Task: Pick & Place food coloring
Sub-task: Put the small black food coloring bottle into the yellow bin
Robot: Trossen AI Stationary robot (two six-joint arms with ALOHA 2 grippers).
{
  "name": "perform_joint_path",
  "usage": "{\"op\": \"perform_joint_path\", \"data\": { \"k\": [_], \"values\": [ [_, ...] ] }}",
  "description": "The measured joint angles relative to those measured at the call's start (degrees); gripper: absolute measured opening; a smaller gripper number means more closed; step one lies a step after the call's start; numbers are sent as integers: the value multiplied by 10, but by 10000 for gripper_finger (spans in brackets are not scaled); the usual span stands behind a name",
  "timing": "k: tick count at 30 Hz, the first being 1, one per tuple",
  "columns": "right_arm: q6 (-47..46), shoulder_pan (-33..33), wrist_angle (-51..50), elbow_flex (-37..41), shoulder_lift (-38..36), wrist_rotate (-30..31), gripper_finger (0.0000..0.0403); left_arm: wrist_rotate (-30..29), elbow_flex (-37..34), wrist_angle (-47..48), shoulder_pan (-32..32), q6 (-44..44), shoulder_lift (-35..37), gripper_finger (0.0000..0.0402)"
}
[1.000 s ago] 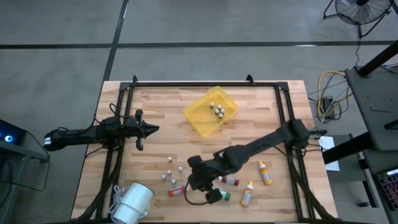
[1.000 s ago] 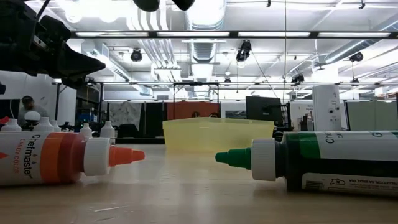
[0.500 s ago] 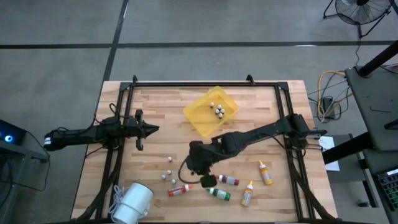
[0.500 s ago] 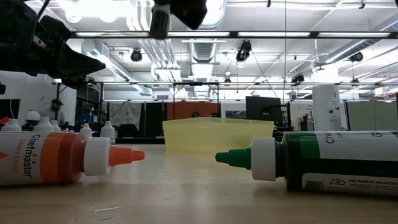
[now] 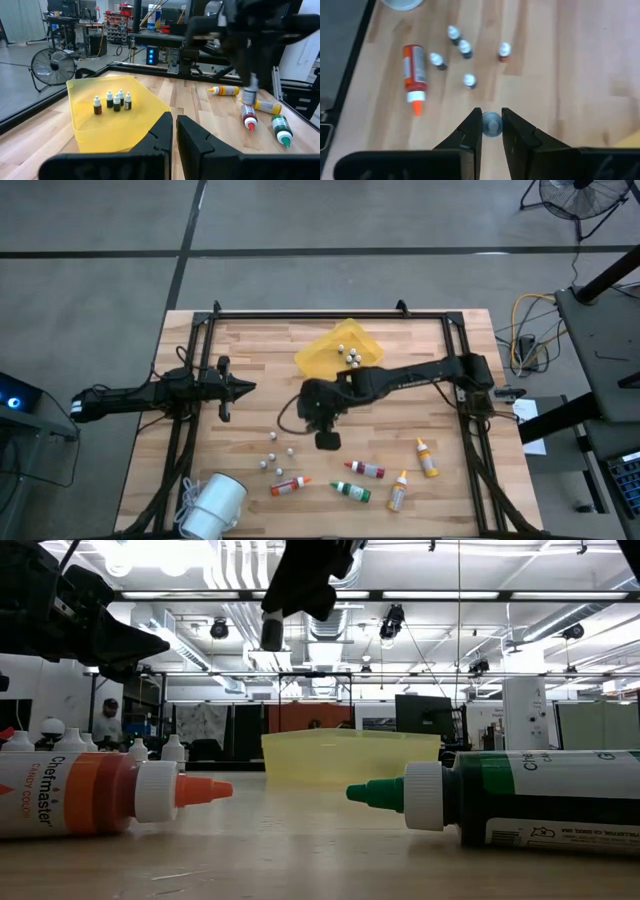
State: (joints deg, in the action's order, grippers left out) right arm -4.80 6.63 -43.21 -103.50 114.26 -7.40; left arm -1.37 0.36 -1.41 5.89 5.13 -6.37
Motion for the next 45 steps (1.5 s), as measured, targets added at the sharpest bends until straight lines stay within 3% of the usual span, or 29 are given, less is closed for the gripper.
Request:
{"op": "perform_joint_path", "data": {
  "k": [23, 39, 45],
  "values": [
    [122, -162, -72, 1, -83, 0, 48, 0, 0, 0, -1, 0, 0, 0],
    [82, -211, -76, 2, -83, 1, 48, 0, 0, 0, 0, 0, 0, 0],
    [102, -225, -80, 19, -83, 49, 48, 0, 0, 0, 0, 0, 0, 0]
  ]
}}
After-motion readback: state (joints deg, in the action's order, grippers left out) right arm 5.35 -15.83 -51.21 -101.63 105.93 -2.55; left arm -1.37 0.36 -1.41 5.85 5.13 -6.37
